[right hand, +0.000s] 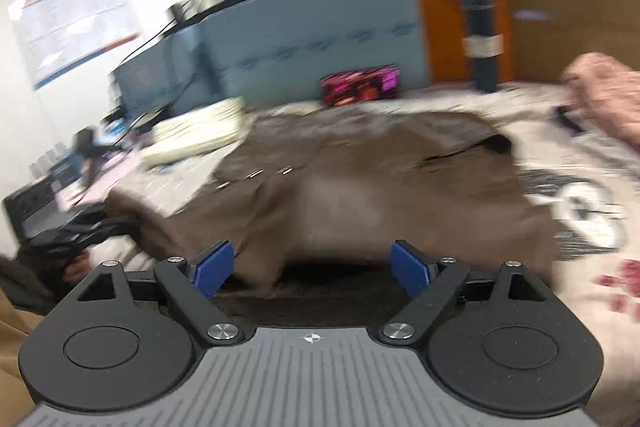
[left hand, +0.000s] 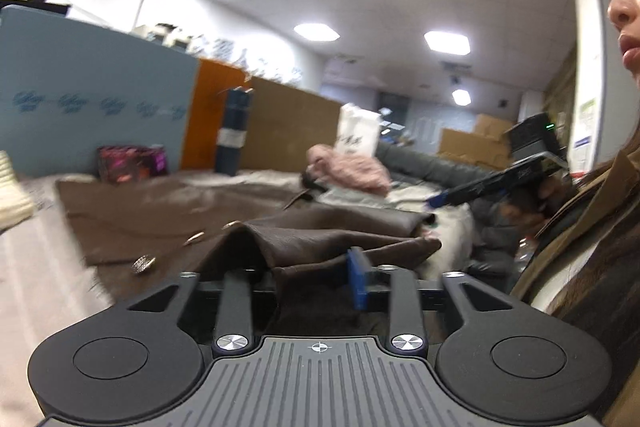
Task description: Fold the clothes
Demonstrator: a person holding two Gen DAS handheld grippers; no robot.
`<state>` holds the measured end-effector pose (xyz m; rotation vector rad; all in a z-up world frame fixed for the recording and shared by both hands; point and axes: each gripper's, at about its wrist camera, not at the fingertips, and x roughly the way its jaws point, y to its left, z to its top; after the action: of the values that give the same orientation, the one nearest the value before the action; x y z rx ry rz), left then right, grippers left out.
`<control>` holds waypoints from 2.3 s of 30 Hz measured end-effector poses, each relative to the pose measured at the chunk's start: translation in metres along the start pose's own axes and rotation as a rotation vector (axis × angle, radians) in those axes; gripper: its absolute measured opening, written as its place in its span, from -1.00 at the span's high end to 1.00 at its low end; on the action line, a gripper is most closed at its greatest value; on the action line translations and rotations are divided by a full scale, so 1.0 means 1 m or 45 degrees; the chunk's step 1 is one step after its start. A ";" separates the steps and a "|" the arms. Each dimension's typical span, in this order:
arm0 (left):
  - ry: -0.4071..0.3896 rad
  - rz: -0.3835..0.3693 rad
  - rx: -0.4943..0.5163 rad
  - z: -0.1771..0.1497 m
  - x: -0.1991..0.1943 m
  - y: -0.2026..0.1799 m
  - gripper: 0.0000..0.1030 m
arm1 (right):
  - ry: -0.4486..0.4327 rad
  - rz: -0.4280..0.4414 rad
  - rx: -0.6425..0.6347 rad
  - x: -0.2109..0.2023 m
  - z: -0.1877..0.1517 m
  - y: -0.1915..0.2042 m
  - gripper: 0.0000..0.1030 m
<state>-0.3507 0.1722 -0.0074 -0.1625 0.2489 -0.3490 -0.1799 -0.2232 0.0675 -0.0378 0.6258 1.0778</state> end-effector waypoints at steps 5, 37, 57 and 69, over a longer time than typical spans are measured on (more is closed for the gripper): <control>-0.133 0.235 -0.014 0.015 -0.030 0.010 -0.55 | -0.271 -0.211 0.001 -0.050 -0.001 -0.027 -0.88; 0.147 0.787 -0.238 0.072 0.172 0.175 0.97 | -0.022 -0.180 0.298 0.218 0.099 -0.200 0.59; 0.306 0.945 -0.202 0.094 0.222 0.207 0.32 | -0.016 -0.379 0.162 0.258 0.144 -0.223 -0.19; 0.334 0.749 -0.263 0.077 0.187 0.171 -0.14 | -0.182 -0.308 0.297 0.228 0.141 -0.238 -0.59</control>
<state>-0.1058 0.2732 -0.0072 -0.2379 0.5755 0.2442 0.1550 -0.1092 0.0079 0.1609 0.5974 0.7618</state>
